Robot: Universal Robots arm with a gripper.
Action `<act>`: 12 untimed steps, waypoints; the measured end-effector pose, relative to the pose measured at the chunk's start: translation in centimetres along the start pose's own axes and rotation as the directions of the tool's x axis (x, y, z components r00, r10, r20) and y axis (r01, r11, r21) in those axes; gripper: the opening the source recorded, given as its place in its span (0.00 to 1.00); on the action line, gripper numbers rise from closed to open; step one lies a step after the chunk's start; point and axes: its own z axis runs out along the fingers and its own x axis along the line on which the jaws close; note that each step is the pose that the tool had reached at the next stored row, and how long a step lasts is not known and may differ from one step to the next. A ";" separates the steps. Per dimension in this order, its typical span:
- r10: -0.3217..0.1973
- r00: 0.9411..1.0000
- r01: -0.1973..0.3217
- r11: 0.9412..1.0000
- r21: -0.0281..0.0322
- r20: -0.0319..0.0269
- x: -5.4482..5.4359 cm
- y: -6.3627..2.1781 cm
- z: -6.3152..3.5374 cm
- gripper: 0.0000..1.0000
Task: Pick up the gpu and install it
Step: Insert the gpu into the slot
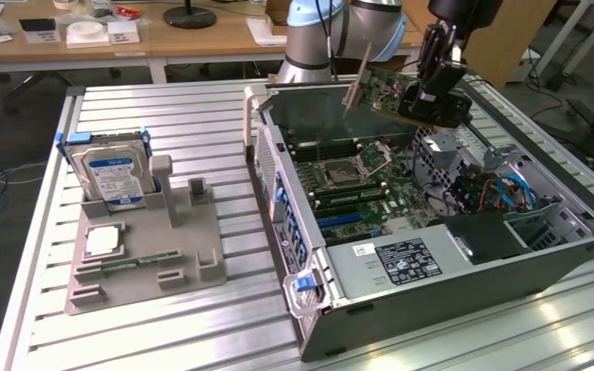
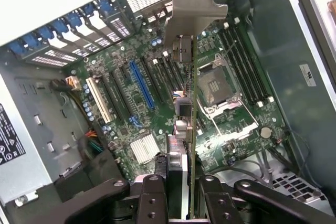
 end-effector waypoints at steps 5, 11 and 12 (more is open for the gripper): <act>-0.034 0.999 0.034 0.999 0.001 -0.001 0.0 -0.03 0.02 0.28; -0.075 0.997 0.075 0.997 0.002 -0.002 0.0 -0.08 0.04 0.28; -0.082 0.997 0.082 0.997 0.003 -0.002 0.0 -0.09 0.04 0.28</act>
